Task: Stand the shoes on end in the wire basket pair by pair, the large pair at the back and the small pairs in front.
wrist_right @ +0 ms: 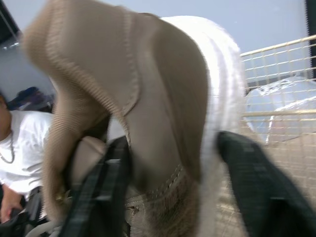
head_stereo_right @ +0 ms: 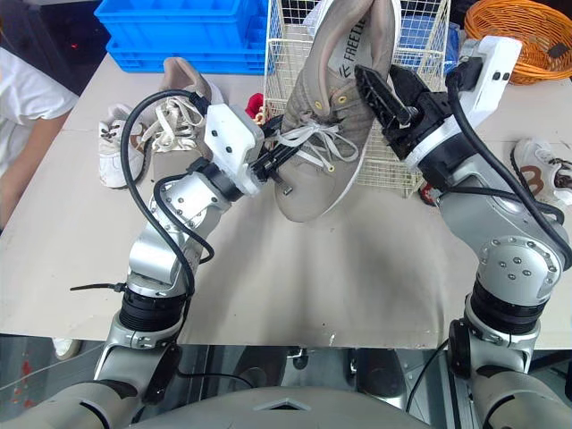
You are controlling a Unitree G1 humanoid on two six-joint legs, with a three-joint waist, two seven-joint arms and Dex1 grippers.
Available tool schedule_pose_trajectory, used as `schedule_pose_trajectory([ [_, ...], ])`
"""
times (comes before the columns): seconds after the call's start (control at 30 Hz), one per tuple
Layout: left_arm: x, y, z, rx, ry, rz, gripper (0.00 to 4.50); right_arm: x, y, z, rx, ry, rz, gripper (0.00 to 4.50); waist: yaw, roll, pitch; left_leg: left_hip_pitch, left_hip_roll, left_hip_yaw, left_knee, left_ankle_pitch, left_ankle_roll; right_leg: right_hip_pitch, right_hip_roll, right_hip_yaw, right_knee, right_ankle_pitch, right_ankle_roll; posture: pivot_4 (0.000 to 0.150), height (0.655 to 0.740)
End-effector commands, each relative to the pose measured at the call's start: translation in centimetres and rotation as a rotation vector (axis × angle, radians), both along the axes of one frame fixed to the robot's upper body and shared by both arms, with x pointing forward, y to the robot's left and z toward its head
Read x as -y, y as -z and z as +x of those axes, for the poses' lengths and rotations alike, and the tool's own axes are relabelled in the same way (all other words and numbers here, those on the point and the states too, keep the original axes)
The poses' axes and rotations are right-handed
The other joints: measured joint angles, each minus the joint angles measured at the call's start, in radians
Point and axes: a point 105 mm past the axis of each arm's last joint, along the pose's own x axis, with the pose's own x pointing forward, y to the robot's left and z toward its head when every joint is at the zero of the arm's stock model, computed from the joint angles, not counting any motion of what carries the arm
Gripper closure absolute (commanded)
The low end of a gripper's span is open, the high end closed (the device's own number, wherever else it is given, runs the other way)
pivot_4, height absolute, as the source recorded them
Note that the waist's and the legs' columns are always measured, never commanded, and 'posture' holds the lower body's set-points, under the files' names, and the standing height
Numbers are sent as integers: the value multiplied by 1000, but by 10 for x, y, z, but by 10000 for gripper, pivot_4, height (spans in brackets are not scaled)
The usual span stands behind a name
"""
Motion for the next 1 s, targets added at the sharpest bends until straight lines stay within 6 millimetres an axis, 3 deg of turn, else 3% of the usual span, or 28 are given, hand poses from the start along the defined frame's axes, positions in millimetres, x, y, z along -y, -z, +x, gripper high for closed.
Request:
schedule_pose_trajectory([
  [0.03, 0, -16, -10, 30, 65, -76, 40643, -7, -10, -8, 46, -37, 1, 38278, 0, 0, 0, 0, 0, 0, 0, 0, 0, 0, 0, 0, 0, 0, 0, 1500, 6860],
  [0.1, -1, -16, -12, 15, 92, -76, 30685, -7, -13, -7, 55, -34, 13, 44905, -1, 0, 0, 0, 0, 0, 0, 0, 0, 0, 0, 0, 0, 0, 0, 1500, 6860],
  [0.3, -4, -18, -21, 12, 181, -83, 3243, -8, -29, -5, 74, -33, 111, 45000, -4, 0, 0, 0, 0, 0, 0, 0, 0, 0, 0, 0, 1, 0, 0, 1500, 6860],
  [0.33, -6, -17, -24, 4, 198, -91, 276, -8, -32, -5, 79, -34, 129, 45000, -4, 0, 0, 0, 0, 0, 0, 0, 0, 0, 0, 0, 1, 0, 0, 1500, 6860],
  [0.6, -36, -18, -36, -97, 253, -97, 276, 10, -84, -1, 167, -15, 288, 45000, -5, 1, 0, -1, 0, 0, 0, 0, 0, -2, 0, 0, 1, 0, 0, 1500, 6860],
  [0.87, -73, -42, -35, -155, 188, -51, 276, 56, -143, 28, 399, 250, 393, 45000, -2, 1, 0, -1, 0, 0, 0, 0, 0, -2, 0, 0, 0, 0, 0, 1500, 6860],
  [1.0, -76, -51, -38, -182, 180, -24, 276, 58, -159, 40, 540, 384, 324, 45000, -8, 1, 0, -1, 0, 1, -1, 0, 0, -3, 0, 1, 1, 0, 0, 1500, 6860],
])
